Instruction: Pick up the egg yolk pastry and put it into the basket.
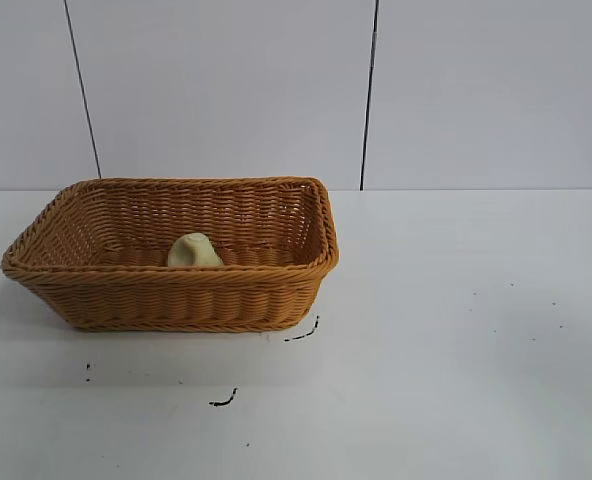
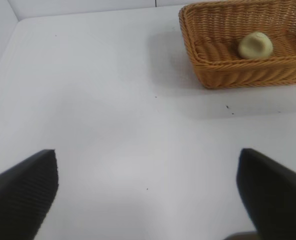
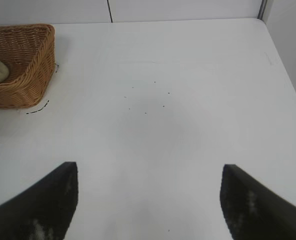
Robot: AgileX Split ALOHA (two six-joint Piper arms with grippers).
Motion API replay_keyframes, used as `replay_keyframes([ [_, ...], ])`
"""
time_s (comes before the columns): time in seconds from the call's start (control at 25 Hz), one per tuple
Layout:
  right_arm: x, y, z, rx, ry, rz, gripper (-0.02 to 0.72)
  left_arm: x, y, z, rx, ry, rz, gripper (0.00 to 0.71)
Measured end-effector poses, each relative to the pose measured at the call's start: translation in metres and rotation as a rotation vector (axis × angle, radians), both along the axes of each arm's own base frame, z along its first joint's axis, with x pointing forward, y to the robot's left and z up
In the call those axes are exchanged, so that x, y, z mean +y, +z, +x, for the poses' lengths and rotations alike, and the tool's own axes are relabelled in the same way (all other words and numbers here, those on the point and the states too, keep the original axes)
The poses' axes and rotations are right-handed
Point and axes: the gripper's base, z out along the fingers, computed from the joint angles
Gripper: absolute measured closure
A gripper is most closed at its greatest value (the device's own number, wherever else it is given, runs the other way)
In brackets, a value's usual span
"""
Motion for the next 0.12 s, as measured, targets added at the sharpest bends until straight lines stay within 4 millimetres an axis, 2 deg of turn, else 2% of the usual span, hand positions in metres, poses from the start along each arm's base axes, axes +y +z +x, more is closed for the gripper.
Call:
replay_keyframes([
  [0.12,0.0000,0.0000,0.0000,0.000,0.000,0.000,0.142,0.0000,0.0000,0.0000,0.000,0.000,0.000,0.014],
])
